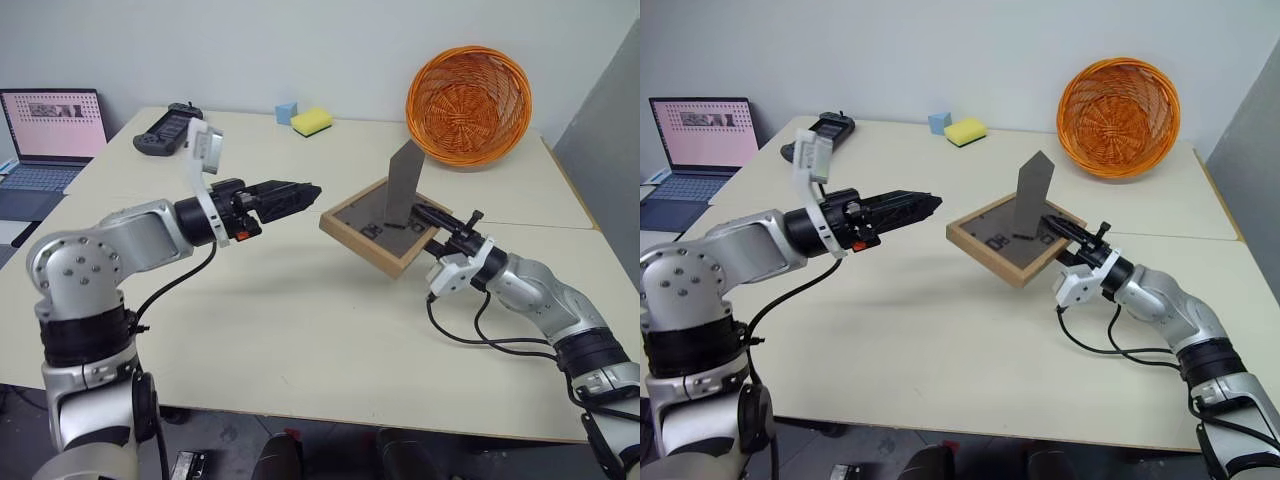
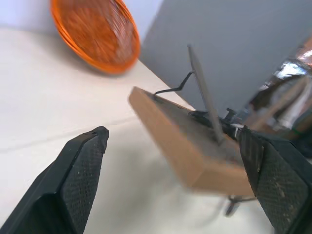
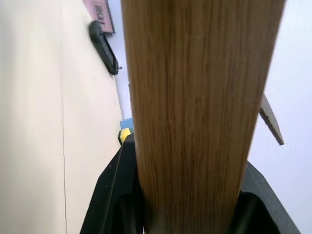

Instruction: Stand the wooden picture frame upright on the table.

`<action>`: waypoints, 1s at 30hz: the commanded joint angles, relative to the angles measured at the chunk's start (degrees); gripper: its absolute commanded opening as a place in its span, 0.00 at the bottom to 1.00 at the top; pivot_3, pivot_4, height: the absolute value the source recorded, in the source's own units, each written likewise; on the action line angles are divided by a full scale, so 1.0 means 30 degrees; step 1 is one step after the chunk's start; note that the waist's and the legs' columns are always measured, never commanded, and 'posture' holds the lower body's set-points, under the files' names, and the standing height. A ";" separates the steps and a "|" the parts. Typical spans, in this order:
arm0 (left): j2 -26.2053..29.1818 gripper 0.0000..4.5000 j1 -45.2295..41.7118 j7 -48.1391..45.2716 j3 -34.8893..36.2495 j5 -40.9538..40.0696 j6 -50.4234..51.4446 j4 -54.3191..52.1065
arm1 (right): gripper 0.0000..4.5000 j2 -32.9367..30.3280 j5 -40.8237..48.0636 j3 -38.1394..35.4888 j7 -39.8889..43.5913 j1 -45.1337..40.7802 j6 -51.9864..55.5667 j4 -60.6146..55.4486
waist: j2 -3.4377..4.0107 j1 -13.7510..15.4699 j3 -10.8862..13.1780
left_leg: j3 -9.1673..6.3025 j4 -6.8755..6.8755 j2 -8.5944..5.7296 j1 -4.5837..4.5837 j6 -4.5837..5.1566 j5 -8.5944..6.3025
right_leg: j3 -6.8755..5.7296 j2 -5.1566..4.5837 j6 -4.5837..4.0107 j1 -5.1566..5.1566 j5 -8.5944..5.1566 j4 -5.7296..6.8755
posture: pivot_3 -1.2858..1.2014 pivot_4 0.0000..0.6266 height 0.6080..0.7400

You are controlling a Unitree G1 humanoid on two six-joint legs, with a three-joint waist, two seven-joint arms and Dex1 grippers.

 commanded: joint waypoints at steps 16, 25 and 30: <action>0.0502 0.99 0.4740 0.0621 -0.0014 0.1427 -0.3395 -0.5953 | 0.35 0.7157 1.3800 -0.3413 0.8488 -0.1697 1.9230 -0.1403 | -0.0001 0.0451 0.0001 | -0.0024 -0.0018 0.0006 0.0008 0.0071 -0.0043 | -0.0036 0.0009 -0.0001 -0.0010 0.0000 -0.0012 | 0.52 0.24 1.00; 0.1100 0.99 0.3797 0.0431 -0.0095 0.1222 -0.3226 -0.5200 | 0.35 0.7756 1.3007 -0.3990 0.8098 -0.0382 1.8834 -0.1038 | -0.0001 0.0415 0.0000 | -0.0004 -0.0026 0.0017 0.0010 0.0072 -0.0043 | -0.0027 0.0021 0.0001 -0.0024 -0.0001 -0.0012 | 0.52 0.24 1.00; 0.1214 0.99 0.3322 0.0231 -0.0349 0.1309 -0.3146 -0.4798 | 0.35 0.7622 1.2794 -0.3980 0.8061 0.0687 1.9283 -0.1686 | -0.0007 0.0408 -0.0005 | 0.0002 -0.0027 0.0018 0.0016 0.0072 -0.0043 | -0.0022 0.0021 0.0001 -0.0018 -0.0001 -0.0016 | 0.52 0.24 1.00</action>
